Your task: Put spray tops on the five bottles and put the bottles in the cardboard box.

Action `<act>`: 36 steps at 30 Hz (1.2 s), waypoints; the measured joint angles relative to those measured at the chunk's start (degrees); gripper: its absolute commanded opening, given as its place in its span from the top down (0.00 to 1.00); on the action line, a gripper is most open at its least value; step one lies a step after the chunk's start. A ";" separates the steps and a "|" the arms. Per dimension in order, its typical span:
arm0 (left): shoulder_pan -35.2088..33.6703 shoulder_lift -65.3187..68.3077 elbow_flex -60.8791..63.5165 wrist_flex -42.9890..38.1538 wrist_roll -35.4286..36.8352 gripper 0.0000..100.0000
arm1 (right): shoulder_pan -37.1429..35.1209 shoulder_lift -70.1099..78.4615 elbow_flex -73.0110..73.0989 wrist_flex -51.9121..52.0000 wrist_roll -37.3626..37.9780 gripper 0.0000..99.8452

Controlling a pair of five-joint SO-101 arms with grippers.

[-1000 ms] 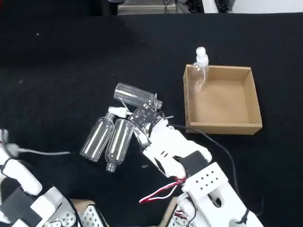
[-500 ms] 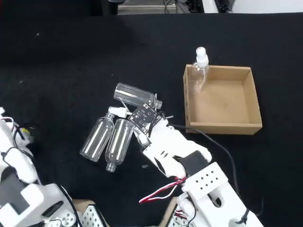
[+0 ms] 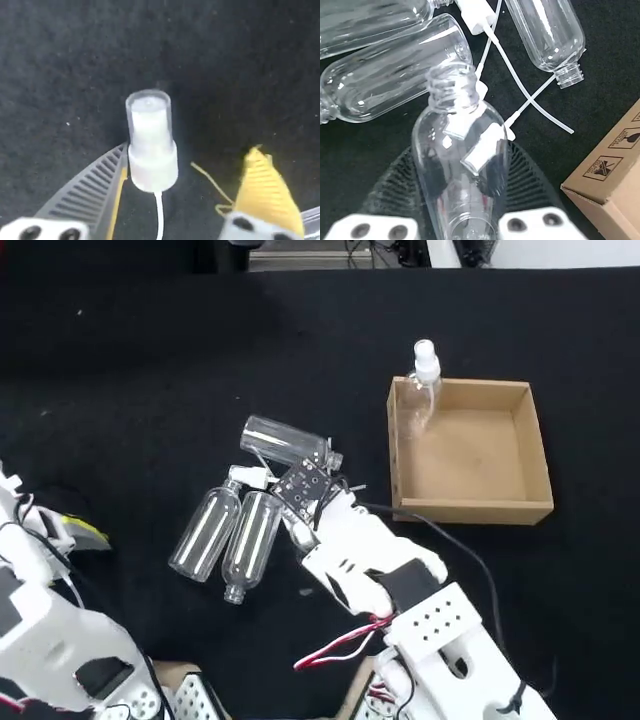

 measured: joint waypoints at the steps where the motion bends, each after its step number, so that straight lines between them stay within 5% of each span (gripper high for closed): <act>1: -0.18 0.97 -1.14 0.53 0.09 0.84 | 0.00 0.00 0.00 0.00 0.00 0.99; 6: 0.35 3.34 -5.45 0.97 -0.09 0.97 | 0.00 0.00 0.00 0.00 0.00 0.99; 18: 0.26 1.76 -7.82 3.52 -7.74 0.97 | 0.00 0.00 0.00 0.00 0.00 0.99; 28: 5.45 -24.00 -15.47 15.91 -7.74 0.97 | 0.00 -11.87 -4.92 3.34 -5.63 0.99; 36: 21.54 -35.25 -31.03 18.73 9.76 0.97 | -0.09 -24.70 0.97 -13.10 -11.96 0.99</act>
